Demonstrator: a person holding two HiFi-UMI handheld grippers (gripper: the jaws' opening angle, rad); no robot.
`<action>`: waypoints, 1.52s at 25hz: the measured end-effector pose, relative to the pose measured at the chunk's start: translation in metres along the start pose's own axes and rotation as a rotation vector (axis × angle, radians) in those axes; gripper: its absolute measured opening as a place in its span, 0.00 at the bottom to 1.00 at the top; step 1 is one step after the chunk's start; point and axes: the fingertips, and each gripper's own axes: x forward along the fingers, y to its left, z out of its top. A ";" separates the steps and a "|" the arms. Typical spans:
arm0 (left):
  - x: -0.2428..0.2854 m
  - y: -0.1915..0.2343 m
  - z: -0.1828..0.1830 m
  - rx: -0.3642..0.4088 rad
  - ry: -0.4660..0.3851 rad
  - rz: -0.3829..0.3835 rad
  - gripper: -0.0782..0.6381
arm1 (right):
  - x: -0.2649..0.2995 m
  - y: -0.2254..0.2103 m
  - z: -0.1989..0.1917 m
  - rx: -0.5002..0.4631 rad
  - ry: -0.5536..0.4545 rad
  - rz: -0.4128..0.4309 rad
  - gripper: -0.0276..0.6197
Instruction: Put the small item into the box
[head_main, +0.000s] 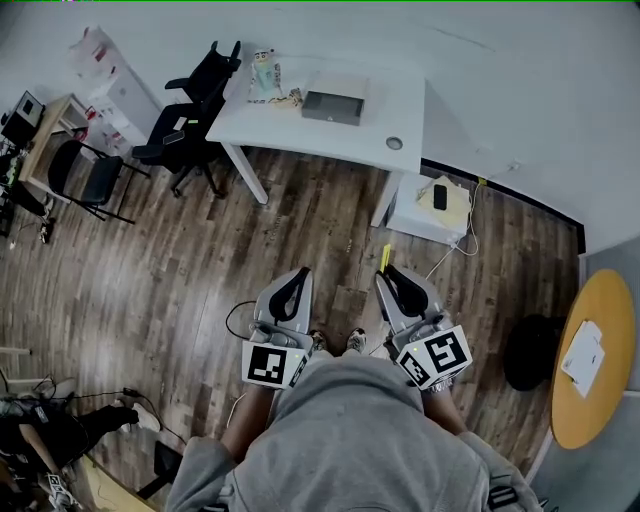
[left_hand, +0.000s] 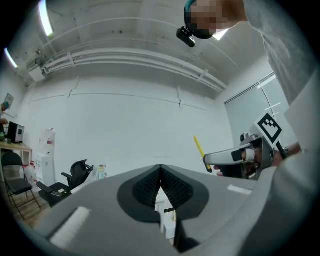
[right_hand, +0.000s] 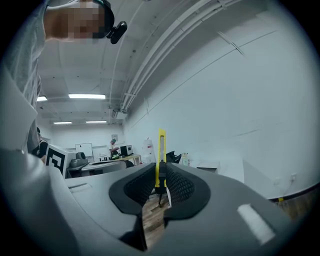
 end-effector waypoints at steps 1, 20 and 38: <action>0.000 -0.001 -0.001 0.000 0.002 0.002 0.11 | 0.000 -0.001 -0.001 0.000 0.001 0.002 0.17; 0.022 -0.030 -0.008 0.029 -0.009 0.064 0.11 | -0.030 -0.055 -0.008 0.027 -0.014 0.008 0.17; 0.043 -0.015 -0.020 0.025 -0.008 0.072 0.11 | -0.007 -0.076 -0.010 0.024 -0.012 -0.015 0.17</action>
